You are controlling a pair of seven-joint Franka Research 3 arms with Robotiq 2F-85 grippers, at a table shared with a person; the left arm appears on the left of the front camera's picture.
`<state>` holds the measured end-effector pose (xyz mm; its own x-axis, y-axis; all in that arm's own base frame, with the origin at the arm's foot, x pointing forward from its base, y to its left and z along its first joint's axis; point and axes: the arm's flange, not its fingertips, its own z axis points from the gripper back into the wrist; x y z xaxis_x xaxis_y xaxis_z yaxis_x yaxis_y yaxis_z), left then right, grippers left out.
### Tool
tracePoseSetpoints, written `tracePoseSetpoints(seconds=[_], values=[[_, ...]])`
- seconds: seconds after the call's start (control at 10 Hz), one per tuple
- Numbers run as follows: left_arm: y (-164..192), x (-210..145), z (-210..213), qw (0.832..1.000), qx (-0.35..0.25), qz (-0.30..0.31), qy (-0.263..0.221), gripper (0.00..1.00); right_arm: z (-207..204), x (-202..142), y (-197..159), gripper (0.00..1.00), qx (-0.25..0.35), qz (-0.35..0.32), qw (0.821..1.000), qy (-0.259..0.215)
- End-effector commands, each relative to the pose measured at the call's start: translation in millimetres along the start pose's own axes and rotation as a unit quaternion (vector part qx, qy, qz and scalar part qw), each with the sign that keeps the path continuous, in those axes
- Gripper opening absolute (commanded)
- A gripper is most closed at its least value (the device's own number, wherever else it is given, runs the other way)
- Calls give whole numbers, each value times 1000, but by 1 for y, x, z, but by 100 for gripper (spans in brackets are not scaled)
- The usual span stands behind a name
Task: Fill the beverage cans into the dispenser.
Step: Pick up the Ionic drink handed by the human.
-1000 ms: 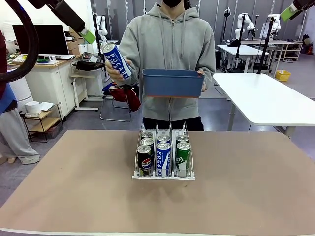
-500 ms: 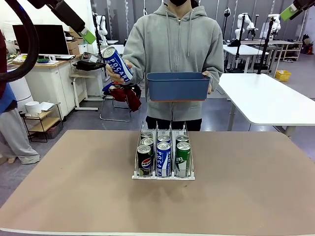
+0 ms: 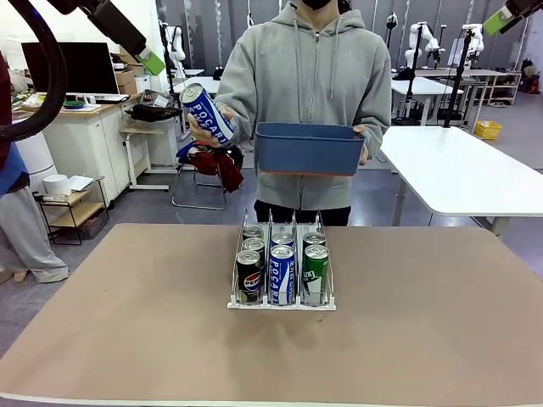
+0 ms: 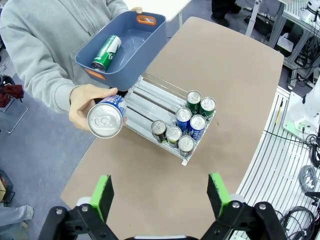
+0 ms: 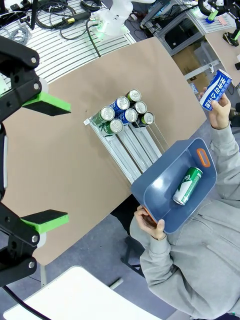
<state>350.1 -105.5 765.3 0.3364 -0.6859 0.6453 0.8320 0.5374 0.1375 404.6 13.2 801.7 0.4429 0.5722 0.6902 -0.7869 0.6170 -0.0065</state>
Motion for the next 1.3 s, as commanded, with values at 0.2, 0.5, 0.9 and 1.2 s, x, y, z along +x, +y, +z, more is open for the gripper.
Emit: tracePoseSetpoints(seconds=[0.2,0.5,0.9,1.2], values=[[-15,5,-10,1000,27,5,10,100,0,-1,1,100,1,-2,1000,0],[8,12,-36,998,57,-14,28,100,0,-1,1,100,1,-2,1000,0],[37,16,-69,998,61,-3,17,100,0,-1,1,100,1,-2,1000,0],[30,15,-65,998,64,-9,27,100,0,-1,1,100,1,-2,1000,0]])
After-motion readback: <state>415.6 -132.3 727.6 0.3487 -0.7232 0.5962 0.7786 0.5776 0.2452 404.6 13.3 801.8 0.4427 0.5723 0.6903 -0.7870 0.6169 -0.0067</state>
